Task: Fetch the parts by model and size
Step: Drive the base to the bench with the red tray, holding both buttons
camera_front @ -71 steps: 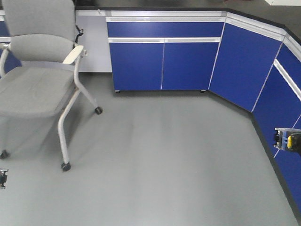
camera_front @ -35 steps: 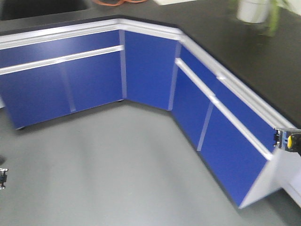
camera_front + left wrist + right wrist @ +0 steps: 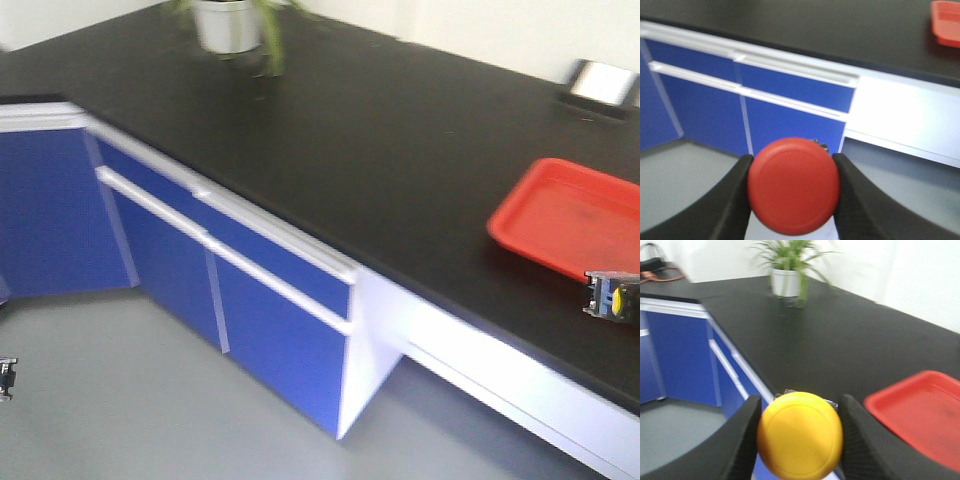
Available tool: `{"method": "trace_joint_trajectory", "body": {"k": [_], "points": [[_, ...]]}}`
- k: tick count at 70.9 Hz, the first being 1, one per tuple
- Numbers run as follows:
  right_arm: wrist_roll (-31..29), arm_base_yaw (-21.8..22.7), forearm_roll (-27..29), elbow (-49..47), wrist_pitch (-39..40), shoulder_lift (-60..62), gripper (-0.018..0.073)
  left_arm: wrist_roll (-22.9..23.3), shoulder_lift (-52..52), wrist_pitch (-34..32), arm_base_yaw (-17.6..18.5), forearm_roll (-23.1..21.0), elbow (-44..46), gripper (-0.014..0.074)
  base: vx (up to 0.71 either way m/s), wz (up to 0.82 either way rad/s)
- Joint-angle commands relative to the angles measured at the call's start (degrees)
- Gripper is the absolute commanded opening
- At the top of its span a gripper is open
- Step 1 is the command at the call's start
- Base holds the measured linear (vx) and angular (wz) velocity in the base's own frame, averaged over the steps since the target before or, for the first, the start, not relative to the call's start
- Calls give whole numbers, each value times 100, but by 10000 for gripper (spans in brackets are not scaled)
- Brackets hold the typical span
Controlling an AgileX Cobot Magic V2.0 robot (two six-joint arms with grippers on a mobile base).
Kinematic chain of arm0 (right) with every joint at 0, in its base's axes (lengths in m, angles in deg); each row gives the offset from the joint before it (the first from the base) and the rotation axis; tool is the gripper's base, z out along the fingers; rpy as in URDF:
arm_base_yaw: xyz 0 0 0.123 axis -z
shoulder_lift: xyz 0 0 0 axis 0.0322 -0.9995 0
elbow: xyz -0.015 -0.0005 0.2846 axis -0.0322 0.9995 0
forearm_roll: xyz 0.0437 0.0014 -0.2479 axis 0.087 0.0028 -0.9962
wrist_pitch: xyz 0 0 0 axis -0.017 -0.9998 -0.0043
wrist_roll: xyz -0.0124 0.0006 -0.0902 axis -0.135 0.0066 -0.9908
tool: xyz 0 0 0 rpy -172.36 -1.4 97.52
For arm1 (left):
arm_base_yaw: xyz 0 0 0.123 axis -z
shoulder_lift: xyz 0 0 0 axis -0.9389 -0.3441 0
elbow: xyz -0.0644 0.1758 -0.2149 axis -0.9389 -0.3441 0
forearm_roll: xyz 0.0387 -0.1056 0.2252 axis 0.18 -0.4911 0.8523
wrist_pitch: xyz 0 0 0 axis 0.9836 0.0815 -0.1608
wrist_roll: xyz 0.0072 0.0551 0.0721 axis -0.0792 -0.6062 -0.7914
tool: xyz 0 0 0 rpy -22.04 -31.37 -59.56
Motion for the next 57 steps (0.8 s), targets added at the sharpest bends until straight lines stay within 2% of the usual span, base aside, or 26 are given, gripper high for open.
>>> {"method": "trace_joint_trajectory", "body": {"k": [1, 38, 57], "points": [[-71, 4, -96, -153, 462, -49, -2, 8, -91, -428, -4, -59, 153, -7, 22, -86], [-71, 4, -96, -153, 462, -49, -2, 8, -91, -428, -4, -59, 153, -7, 21, -80], [-71, 4, -96, -153, 462, -49, -2, 8, -91, -428, -4, -59, 153, -7, 16, -61]]}}
